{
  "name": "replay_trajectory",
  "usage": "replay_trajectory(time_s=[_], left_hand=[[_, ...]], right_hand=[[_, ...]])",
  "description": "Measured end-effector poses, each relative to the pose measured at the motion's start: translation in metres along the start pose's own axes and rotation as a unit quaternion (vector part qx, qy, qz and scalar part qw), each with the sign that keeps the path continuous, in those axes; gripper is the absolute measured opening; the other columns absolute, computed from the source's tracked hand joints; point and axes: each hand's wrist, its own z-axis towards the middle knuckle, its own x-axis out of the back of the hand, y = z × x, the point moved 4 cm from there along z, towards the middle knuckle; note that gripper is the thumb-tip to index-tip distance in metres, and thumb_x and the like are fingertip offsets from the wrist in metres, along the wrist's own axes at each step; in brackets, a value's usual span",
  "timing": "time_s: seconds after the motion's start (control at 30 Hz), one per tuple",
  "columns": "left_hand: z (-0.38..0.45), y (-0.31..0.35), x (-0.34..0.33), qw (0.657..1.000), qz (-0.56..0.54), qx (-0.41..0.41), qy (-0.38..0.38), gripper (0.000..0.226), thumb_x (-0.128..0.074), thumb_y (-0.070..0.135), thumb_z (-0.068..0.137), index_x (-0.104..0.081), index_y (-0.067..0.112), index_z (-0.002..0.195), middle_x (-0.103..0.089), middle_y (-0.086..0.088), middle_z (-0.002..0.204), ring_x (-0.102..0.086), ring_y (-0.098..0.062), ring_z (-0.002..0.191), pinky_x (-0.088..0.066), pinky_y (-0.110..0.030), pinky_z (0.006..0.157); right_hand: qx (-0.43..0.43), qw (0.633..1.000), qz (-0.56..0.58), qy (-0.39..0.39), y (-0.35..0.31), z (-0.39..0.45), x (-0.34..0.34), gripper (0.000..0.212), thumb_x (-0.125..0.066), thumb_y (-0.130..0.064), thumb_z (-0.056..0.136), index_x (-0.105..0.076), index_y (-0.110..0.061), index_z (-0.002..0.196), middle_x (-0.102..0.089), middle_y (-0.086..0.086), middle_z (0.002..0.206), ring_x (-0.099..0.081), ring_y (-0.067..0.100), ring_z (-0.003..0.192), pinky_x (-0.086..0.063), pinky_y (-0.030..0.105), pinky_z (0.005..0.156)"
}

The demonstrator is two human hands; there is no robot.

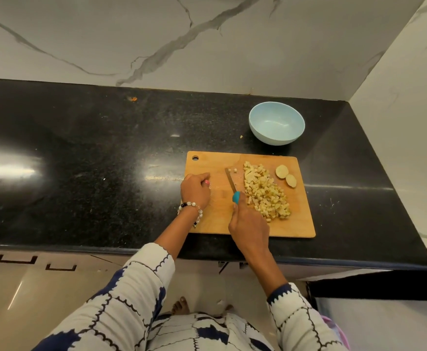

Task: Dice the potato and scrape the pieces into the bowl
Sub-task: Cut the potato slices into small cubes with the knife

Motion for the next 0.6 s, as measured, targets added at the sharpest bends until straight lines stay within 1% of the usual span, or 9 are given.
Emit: replay_trajectory(time_s=[0.1, 0.13, 0.2, 0.23, 0.33, 0.4, 0.47, 0.53, 0.6], left_hand=[[0.0, 0.004, 0.001, 1.0, -0.017, 0.003, 0.005, 0.03, -0.05, 0.012, 0.093, -0.061, 0.012, 0.122, -0.066, -0.01, 0.114, -0.058, -0.025, 0.107, -0.044, -0.031, 0.096], [0.001, 0.007, 0.002, 1.0, -0.02, 0.003, 0.011, 0.03, -0.051, 0.013, 0.093, -0.062, 0.011, 0.121, -0.066, -0.01, 0.115, -0.058, -0.025, 0.108, -0.045, -0.032, 0.096], [0.002, 0.012, 0.0, 0.999, -0.027, -0.001, 0.023, 0.028, -0.054, 0.016, 0.093, -0.064, 0.011, 0.119, -0.066, -0.009, 0.116, -0.058, -0.023, 0.11, -0.044, -0.032, 0.096], [0.002, 0.019, -0.002, 0.999, -0.032, -0.006, 0.026, 0.028, -0.055, 0.017, 0.092, -0.065, 0.011, 0.117, -0.066, -0.009, 0.116, -0.059, -0.022, 0.109, -0.045, -0.031, 0.095], [0.004, 0.048, -0.012, 0.998, -0.047, -0.048, 0.017, 0.025, -0.059, 0.019, 0.09, -0.068, 0.01, 0.112, -0.068, -0.007, 0.112, -0.061, -0.02, 0.106, -0.046, -0.03, 0.093], [0.007, 0.075, -0.025, 0.994, -0.055, -0.09, -0.01, 0.024, -0.061, 0.018, 0.088, -0.069, 0.01, 0.11, -0.069, -0.007, 0.11, -0.062, -0.019, 0.105, -0.045, -0.028, 0.094], [0.013, 0.1, -0.043, 0.991, -0.039, -0.119, -0.052, 0.025, -0.062, 0.015, 0.088, -0.068, 0.011, 0.112, -0.068, -0.006, 0.111, -0.062, -0.019, 0.104, -0.045, -0.027, 0.095], [0.022, 0.121, -0.066, 0.983, 0.017, -0.149, -0.105, 0.029, -0.059, 0.012, 0.089, -0.064, 0.014, 0.118, -0.066, -0.006, 0.115, -0.061, -0.02, 0.106, -0.045, -0.029, 0.096], [0.03, 0.137, -0.088, 0.966, 0.092, -0.177, -0.167, 0.035, -0.056, 0.012, 0.092, -0.057, 0.018, 0.127, -0.061, -0.007, 0.122, -0.057, -0.021, 0.111, -0.043, -0.027, 0.098]], right_hand=[[-0.031, 0.999, 0.023, 0.005, 0.014, 0.001, 0.007, 0.049, -0.031, -0.03, 0.101, -0.028, -0.011, 0.146, -0.055, -0.001, 0.068, -0.053, 0.014, 0.059, -0.042, 0.029, 0.05], [-0.039, 0.997, 0.059, 0.011, 0.022, -0.001, 0.011, 0.047, -0.034, -0.029, 0.101, -0.033, -0.011, 0.144, -0.057, 0.0, 0.067, -0.053, 0.013, 0.058, -0.043, 0.029, 0.051], [-0.042, 0.985, 0.166, 0.013, 0.036, -0.005, 0.019, 0.04, -0.04, -0.027, 0.1, -0.046, -0.011, 0.137, -0.063, 0.005, 0.075, -0.052, 0.012, 0.058, -0.041, 0.028, 0.051], [-0.047, 0.972, 0.229, 0.011, 0.044, -0.006, 0.025, 0.037, -0.043, -0.026, 0.1, -0.05, -0.014, 0.134, -0.065, 0.006, 0.078, -0.053, 0.012, 0.059, -0.042, 0.027, 0.05], [-0.097, 0.914, 0.394, 0.0, 0.066, -0.007, 0.043, 0.035, -0.045, -0.026, 0.099, -0.048, -0.021, 0.134, -0.058, 0.003, 0.072, -0.052, 0.01, 0.06, -0.043, 0.018, 0.048], [-0.13, 0.884, 0.449, 0.008, 0.083, -0.006, 0.052, 0.035, -0.046, -0.027, 0.098, -0.052, -0.019, 0.132, -0.056, 0.006, 0.069, -0.05, 0.01, 0.058, -0.042, 0.018, 0.047], [-0.156, 0.863, 0.479, 0.027, 0.098, -0.004, 0.058, 0.036, -0.047, -0.028, 0.098, -0.053, -0.018, 0.132, -0.056, 0.007, 0.067, -0.049, 0.011, 0.055, -0.041, 0.02, 0.046], [-0.17, 0.855, 0.488, 0.043, 0.111, -0.003, 0.061, 0.035, -0.048, -0.029, 0.098, -0.055, -0.018, 0.13, -0.055, 0.006, 0.063, -0.047, 0.011, 0.052, -0.04, 0.021, 0.045], [-0.177, 0.85, 0.493, 0.054, 0.119, -0.005, 0.063, 0.034, -0.048, -0.028, 0.098, -0.057, -0.014, 0.127, -0.054, 0.006, 0.06, -0.046, 0.011, 0.05, -0.039, 0.021, 0.044]])
